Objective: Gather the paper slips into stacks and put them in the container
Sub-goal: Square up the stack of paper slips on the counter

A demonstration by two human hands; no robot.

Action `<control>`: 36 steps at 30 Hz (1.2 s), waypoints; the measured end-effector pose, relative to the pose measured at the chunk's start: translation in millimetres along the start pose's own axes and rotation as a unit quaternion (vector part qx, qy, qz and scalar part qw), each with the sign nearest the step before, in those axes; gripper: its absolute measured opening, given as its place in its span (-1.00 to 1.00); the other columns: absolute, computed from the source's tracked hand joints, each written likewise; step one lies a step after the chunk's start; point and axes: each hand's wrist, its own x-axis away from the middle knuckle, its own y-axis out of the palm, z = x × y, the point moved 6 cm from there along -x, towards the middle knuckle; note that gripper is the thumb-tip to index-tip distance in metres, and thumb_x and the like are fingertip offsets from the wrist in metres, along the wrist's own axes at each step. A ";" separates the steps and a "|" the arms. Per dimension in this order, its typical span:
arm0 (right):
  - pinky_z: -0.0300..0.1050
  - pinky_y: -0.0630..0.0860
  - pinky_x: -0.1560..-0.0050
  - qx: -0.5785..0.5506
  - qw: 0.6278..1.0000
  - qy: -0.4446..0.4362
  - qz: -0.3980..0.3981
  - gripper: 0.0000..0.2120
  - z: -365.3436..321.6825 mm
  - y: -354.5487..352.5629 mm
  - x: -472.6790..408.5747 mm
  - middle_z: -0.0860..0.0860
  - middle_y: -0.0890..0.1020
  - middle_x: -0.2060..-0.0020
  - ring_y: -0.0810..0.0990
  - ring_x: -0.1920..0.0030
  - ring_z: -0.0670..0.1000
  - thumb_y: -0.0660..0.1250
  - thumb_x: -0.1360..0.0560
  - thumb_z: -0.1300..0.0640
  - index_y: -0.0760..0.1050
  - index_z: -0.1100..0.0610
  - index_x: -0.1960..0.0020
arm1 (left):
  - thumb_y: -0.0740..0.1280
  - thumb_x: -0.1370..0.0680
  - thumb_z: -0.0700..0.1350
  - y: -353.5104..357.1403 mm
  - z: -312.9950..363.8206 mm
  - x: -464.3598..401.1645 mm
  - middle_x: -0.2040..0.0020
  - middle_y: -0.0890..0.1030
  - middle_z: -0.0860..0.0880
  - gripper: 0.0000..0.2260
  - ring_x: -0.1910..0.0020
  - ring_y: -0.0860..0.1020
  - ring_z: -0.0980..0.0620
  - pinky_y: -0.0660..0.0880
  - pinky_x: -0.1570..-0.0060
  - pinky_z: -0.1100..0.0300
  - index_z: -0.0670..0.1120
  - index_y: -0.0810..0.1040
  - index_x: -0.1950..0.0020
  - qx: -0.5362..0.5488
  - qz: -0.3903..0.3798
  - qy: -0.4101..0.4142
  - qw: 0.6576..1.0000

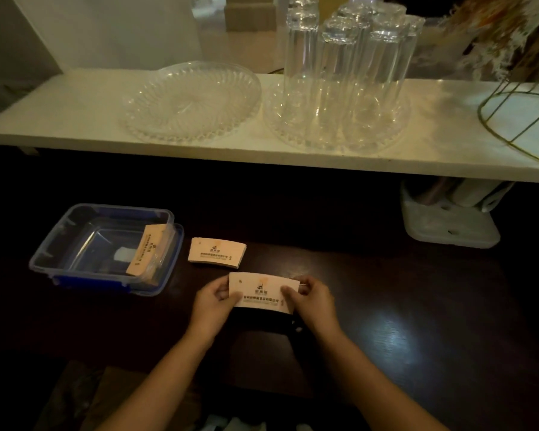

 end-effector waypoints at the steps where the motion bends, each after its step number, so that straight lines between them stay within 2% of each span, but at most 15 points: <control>1: -0.01 0.66 0.26 -0.018 0.999 0.012 -0.024 -0.83 -6.4 7.6 -3.7 0.04 0.66 0.11 0.67 0.16 -0.01 0.40 -0.44 0.14 0.45 0.07 0.01 | 0.33 -0.44 -0.33 -8.1 4.9 -4.2 -0.11 0.61 -0.16 -0.62 0.01 0.58 0.02 0.51 0.04 0.20 -0.19 0.46 -0.26 0.009 0.006 0.000 1.000; 4: -0.15 0.64 0.31 -0.088 0.993 0.042 -0.069 -0.84 -24.9 29.2 -14.1 0.10 0.63 0.04 0.66 0.16 0.01 0.38 -0.44 0.23 0.44 0.06 0.05 | 0.33 -0.44 -0.33 -33.6 16.4 -19.3 -0.09 0.61 -0.15 -0.64 0.03 0.57 -0.01 0.51 -0.03 0.12 -0.20 0.47 -0.23 0.010 0.024 -0.008 1.000; 6: -0.02 0.66 0.17 -0.127 0.988 0.063 -0.062 -0.82 -34.1 44.0 -22.6 0.15 0.63 0.01 0.66 0.10 0.09 0.39 -0.43 0.26 0.43 0.05 0.10 | 0.33 -0.45 -0.32 -47.7 21.2 -31.2 -0.10 0.61 -0.16 -0.68 0.02 0.58 -0.04 0.51 -0.10 0.03 -0.18 0.50 -0.19 -0.003 0.025 -0.019 0.999; 8: 0.11 0.64 0.04 -0.138 0.986 0.083 -0.046 -0.80 -40.8 59.2 -32.7 0.19 0.63 -0.01 0.66 0.05 0.15 0.39 -0.42 0.27 0.42 0.09 0.05 | 0.32 -0.46 -0.31 -57.4 26.1 -43.8 -0.14 0.59 -0.19 -0.67 -0.01 0.57 -0.08 0.50 -0.08 0.03 -0.19 0.47 -0.22 -0.008 0.028 -0.027 0.999; 10: 0.16 0.62 0.00 -0.128 0.987 0.095 -0.035 -0.77 -45.7 73.7 -43.4 0.22 0.63 -0.02 0.65 0.03 0.18 0.39 -0.41 0.28 0.42 0.15 -0.02 | 0.30 -0.47 -0.32 -63.4 31.5 -58.1 -0.20 0.55 -0.22 -0.62 -0.05 0.54 -0.09 0.47 -0.01 0.08 -0.28 0.39 -0.29 -0.023 0.040 -0.022 0.999; 12: 0.19 0.62 0.00 -0.121 0.987 0.103 -0.024 -0.79 -48.6 85.0 -53.5 0.24 0.63 -0.03 0.65 0.03 0.20 0.38 -0.41 0.30 0.44 0.18 -0.01 | 0.28 -0.47 -0.34 -66.2 35.6 -73.5 -0.20 0.53 -0.26 -0.63 -0.04 0.52 -0.09 0.41 0.05 0.13 -0.35 0.38 -0.27 -0.053 0.048 -0.018 0.997; 16: 0.21 0.61 -0.01 -0.111 0.987 0.116 0.000 -0.82 -48.0 98.2 -72.9 0.27 0.62 -0.03 0.64 0.01 0.23 0.40 -0.38 0.33 0.45 0.17 0.08 | 0.27 -0.47 -0.34 -67.3 32.6 -100.2 -0.17 0.57 -0.29 -0.72 -0.12 0.54 -0.20 0.47 -0.05 0.03 -0.33 0.45 -0.18 -0.126 0.018 -0.021 0.992; 20: 0.22 0.61 0.01 -0.144 0.977 0.158 0.016 -0.62 -30.2 108.9 -83.5 0.25 0.59 -0.01 0.63 0.02 0.23 0.41 -0.37 0.33 0.41 0.25 -0.15 | 0.25 -0.49 -0.29 -64.6 29.5 -105.1 -0.17 0.54 -0.30 -0.74 -0.15 0.52 -0.18 0.50 -0.12 0.02 -0.30 0.46 -0.17 -0.235 -0.003 0.022 0.972; 22: 0.21 0.62 0.02 -0.146 0.976 0.164 0.016 -0.63 -23.5 112.9 -87.6 0.24 0.61 0.04 0.65 0.06 0.22 0.40 -0.37 0.33 0.42 0.24 -0.15 | 0.25 -0.50 -0.26 -65.1 28.9 -105.0 -0.28 0.42 -0.28 -0.67 -0.25 0.43 -0.18 0.42 -0.25 0.01 -0.25 0.40 -0.26 -0.255 0.015 0.038 0.966; 25: 0.21 0.62 0.01 -0.123 0.979 0.164 0.005 -0.84 -18.2 116.2 -91.4 0.27 0.64 0.05 0.66 0.07 0.21 0.38 -0.37 0.32 0.52 0.17 0.08 | 0.25 -0.50 -0.28 -65.0 20.6 -107.7 -0.42 0.28 -0.26 -0.49 -0.40 0.29 -0.19 0.27 -0.38 -0.06 -0.23 0.20 -0.42 -0.188 0.003 -0.005 0.982; 27: 0.20 0.62 0.00 -0.100 0.982 0.160 -0.002 -0.90 -17.1 117.2 -90.8 0.25 0.67 0.07 0.67 0.08 0.19 0.38 -0.39 0.31 0.56 0.14 0.16 | 0.25 -0.49 -0.30 -63.4 15.3 -112.9 -0.38 0.37 -0.26 -0.51 -0.36 0.35 -0.17 0.33 -0.34 -0.06 -0.24 0.21 -0.40 -0.166 -0.024 -0.023 0.986; 31: 0.16 0.62 -0.03 -0.089 0.984 0.152 0.022 -0.80 -17.1 124.1 -84.0 0.17 0.66 0.01 0.66 0.04 0.14 0.36 -0.41 0.31 0.55 0.18 -0.04 | 0.23 -0.46 -0.39 -60.7 16.2 -117.7 -0.23 0.51 -0.27 -0.64 -0.20 0.48 -0.19 0.47 -0.17 -0.02 -0.25 0.38 -0.25 -0.118 -0.056 -0.049 0.990; 36: 0.16 0.60 -0.06 -0.086 0.988 0.125 0.036 -0.67 -19.1 122.6 -77.9 0.14 0.63 -0.08 0.63 -0.02 0.13 0.35 -0.43 0.33 0.49 0.19 -0.18 | 0.22 -0.49 -0.35 -59.1 10.5 -113.7 -0.20 0.52 -0.29 -0.68 -0.13 0.51 -0.21 0.47 -0.09 -0.03 -0.25 0.40 -0.24 0.018 -0.088 -0.115 0.989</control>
